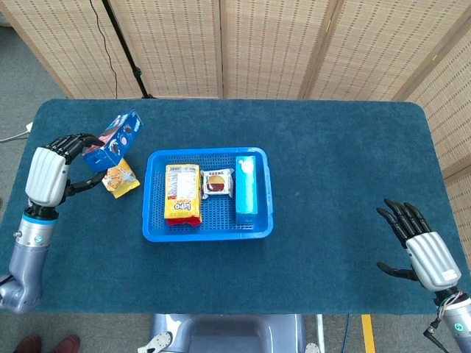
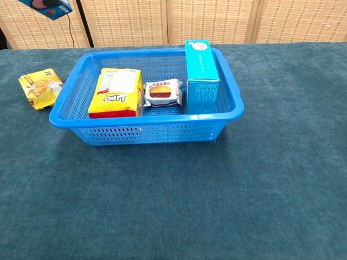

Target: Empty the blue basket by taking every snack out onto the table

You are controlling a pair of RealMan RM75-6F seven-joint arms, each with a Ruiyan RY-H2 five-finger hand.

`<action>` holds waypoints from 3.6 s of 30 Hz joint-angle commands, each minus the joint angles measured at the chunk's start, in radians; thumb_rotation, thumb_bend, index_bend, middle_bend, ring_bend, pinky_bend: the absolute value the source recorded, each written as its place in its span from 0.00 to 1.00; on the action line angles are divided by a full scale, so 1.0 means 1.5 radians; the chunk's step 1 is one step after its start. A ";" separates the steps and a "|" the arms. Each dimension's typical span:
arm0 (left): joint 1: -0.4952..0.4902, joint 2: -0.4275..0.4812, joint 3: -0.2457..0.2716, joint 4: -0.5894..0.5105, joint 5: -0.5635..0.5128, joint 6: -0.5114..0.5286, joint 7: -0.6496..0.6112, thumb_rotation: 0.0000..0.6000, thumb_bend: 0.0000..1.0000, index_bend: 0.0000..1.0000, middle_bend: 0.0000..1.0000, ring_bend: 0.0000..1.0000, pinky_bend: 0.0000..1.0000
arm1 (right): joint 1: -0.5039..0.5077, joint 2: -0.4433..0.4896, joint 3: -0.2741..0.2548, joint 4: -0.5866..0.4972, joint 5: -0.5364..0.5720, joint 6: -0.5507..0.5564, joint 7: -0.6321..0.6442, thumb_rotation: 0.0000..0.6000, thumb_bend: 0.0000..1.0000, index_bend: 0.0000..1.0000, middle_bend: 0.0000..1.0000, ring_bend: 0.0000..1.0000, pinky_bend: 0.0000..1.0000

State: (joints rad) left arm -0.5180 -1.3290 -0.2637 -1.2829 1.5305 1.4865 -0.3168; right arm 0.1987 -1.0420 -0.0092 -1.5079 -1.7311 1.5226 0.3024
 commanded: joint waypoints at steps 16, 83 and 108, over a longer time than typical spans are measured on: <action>0.030 0.034 0.063 0.057 -0.025 -0.090 -0.145 1.00 0.00 0.00 0.00 0.00 0.00 | 0.034 -0.006 0.009 0.031 -0.024 -0.020 -0.007 1.00 0.00 0.00 0.00 0.00 0.00; 0.226 0.214 0.090 -0.287 -0.152 -0.048 0.180 1.00 0.00 0.00 0.00 0.00 0.00 | 0.632 -0.283 0.079 0.250 -0.025 -0.480 -0.136 1.00 0.00 0.18 0.09 0.00 0.17; 0.234 0.223 0.088 -0.283 -0.139 -0.057 0.152 1.00 0.00 0.00 0.00 0.00 0.00 | 0.618 -0.284 0.083 0.283 -0.041 -0.270 -0.123 1.00 0.09 0.64 0.57 0.42 0.57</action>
State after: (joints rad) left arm -0.1671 -0.9949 -0.1329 -1.7069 1.3200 1.4020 -0.0892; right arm 1.1453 -1.5085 0.0922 -1.0649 -1.7787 1.0401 0.1119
